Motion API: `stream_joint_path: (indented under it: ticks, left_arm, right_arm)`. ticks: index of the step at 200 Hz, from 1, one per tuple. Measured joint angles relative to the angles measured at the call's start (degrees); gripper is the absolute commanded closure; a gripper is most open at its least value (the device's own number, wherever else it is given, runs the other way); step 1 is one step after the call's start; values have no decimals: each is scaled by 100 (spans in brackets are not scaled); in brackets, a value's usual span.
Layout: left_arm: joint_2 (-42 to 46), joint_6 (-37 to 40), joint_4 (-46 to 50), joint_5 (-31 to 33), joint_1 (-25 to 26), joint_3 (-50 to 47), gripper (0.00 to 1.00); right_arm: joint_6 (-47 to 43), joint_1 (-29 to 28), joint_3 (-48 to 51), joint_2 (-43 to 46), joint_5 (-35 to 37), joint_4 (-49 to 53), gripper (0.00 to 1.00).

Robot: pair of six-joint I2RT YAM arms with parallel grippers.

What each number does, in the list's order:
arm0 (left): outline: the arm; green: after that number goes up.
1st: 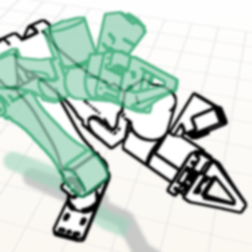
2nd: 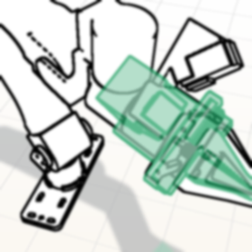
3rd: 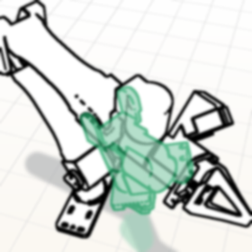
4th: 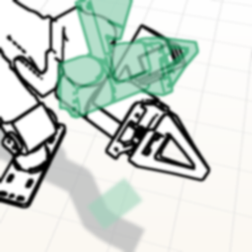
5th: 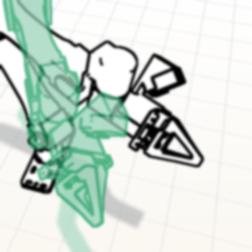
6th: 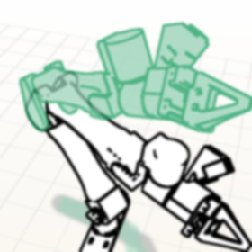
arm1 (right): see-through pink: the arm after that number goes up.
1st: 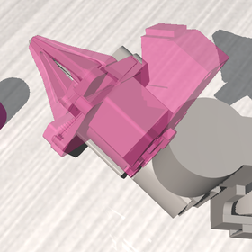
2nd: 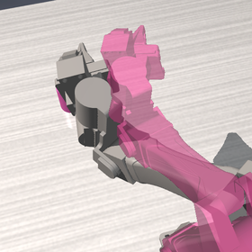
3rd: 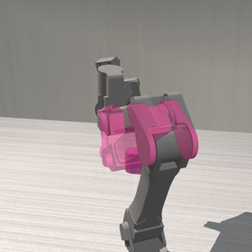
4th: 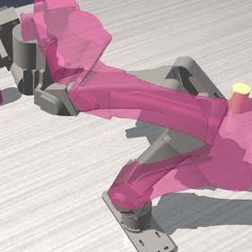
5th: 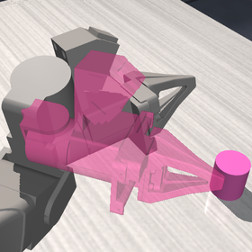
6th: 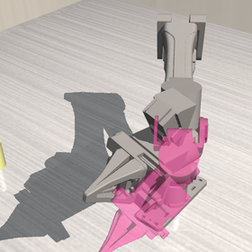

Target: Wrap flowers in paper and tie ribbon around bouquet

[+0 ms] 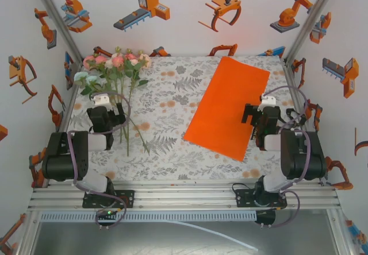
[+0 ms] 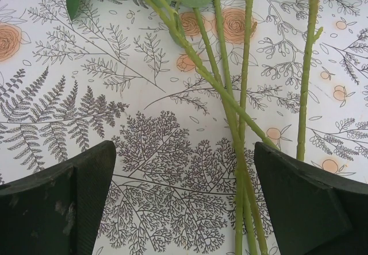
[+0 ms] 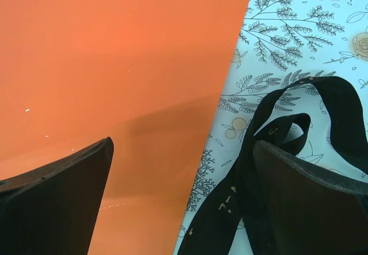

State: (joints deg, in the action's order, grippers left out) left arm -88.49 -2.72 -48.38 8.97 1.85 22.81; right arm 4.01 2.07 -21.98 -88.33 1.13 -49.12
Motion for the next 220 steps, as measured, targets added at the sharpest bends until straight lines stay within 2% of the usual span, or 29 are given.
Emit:
stream_joint_path:
  ticks: [121, 172, 185, 198, 220]
  left_arm:
    - [0, -2, 0, 0, 0, 0, 3]
    - [0, -2, 0, -20, -7, 0, 3]
    - [0, -2, -2, -57, -7, 0, 3]
    - [4, -2, 0, -116, -9, 0, 3]
    - [352, -2, 369, -111, 13, -4, 3]
  right_arm:
    - [24, 0, 9, 0, 153, 11, 1]
    - [22, 0, 299, 57, 66, -243, 1]
    - [46, -2, 275, 402, 39, 229, 1]
    - [286, 0, 26, 1108, 138, 1283, 5]
    - [1283, 7, -1080, 2116, 461, 3220, 6]
